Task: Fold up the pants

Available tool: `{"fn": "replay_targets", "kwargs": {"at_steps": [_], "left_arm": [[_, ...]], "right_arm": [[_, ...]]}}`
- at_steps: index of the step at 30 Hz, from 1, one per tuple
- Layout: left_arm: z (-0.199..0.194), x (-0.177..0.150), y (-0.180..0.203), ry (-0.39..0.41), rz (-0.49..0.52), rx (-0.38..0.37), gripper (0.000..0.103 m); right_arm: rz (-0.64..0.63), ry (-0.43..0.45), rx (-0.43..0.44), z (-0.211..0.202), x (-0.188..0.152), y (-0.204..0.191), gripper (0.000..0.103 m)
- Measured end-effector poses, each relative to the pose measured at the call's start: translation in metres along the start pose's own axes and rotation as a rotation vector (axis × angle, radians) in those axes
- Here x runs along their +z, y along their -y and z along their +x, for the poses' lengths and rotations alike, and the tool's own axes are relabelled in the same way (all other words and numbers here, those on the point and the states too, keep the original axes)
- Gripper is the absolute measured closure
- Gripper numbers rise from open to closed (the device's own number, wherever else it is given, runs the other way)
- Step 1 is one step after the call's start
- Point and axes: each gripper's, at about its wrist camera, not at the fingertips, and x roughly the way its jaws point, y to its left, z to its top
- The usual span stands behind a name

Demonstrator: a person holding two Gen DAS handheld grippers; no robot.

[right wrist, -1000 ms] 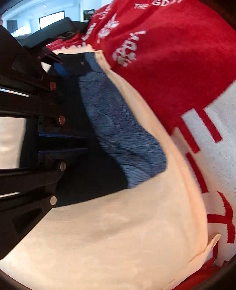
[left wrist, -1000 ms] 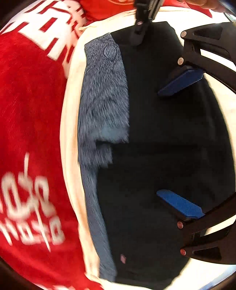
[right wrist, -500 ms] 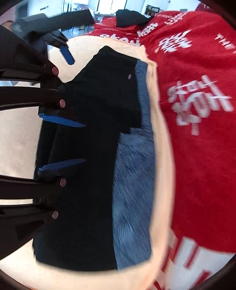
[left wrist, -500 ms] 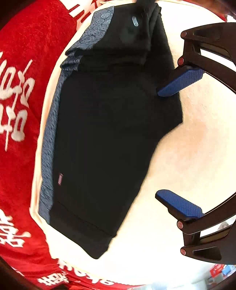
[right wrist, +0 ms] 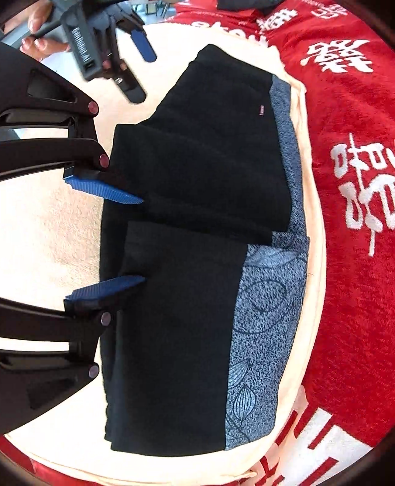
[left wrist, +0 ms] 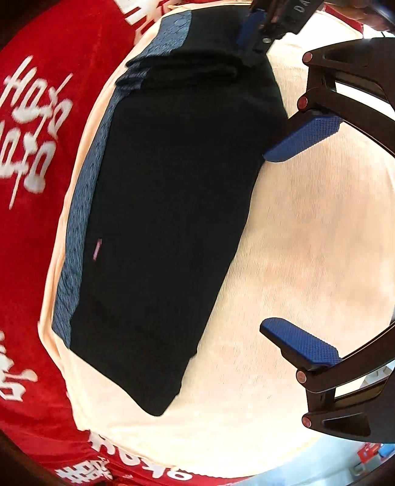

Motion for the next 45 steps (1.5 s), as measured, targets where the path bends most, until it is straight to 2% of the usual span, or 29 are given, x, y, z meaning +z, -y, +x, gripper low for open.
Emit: {"fn": "replay_targets", "kwargs": {"at_steps": [3, 11, 12, 15, 18, 20, 22, 25, 28, 36, 45], "left_arm": [[0.003, 0.005, -0.017, -0.001, -0.017, -0.008, 0.0], [0.012, 0.026, -0.063, 0.007, -0.075, -0.011, 0.0], [0.013, 0.028, -0.069, 0.01, -0.085, -0.01, 0.0], [0.013, 0.031, -0.082, 0.017, -0.115, -0.003, 0.0], [0.018, 0.035, -0.1, 0.014, -0.134, 0.0, 0.0], [0.024, 0.036, -0.112, -0.003, -0.152, -0.025, 0.0], [0.029, 0.035, -0.124, -0.016, -0.173, -0.078, 0.0], [0.038, 0.03, -0.135, -0.032, -0.194, -0.143, 0.0], [0.053, 0.027, -0.14, -0.065, -0.197, -0.138, 0.0], [0.057, 0.017, -0.119, -0.043, -0.14, -0.046, 0.0], [0.056, 0.011, -0.121, -0.039, -0.166, -0.058, 0.0]], "right_arm": [[0.01, -0.044, 0.012, 0.004, -0.005, -0.01, 0.05], [-0.029, -0.035, -0.011, -0.004, -0.002, -0.049, 0.049], [-0.043, -0.021, -0.014, -0.006, 0.002, -0.055, 0.046], [-0.073, 0.014, -0.039, -0.005, 0.014, -0.068, 0.022], [-0.037, -0.033, -0.013, 0.013, 0.019, -0.067, 0.022], [0.045, -0.112, 0.009, 0.035, 0.012, -0.057, 0.022], [0.063, -0.059, 0.03, 0.034, 0.008, -0.053, 0.021], [0.027, -0.064, 0.011, 0.036, 0.008, -0.06, 0.019], [0.002, -0.075, -0.01, 0.04, 0.01, -0.067, 0.016], [-0.042, -0.112, -0.048, 0.053, 0.015, -0.087, 0.005], [-0.057, -0.162, -0.071, 0.06, 0.024, -0.1, 0.004]]}}
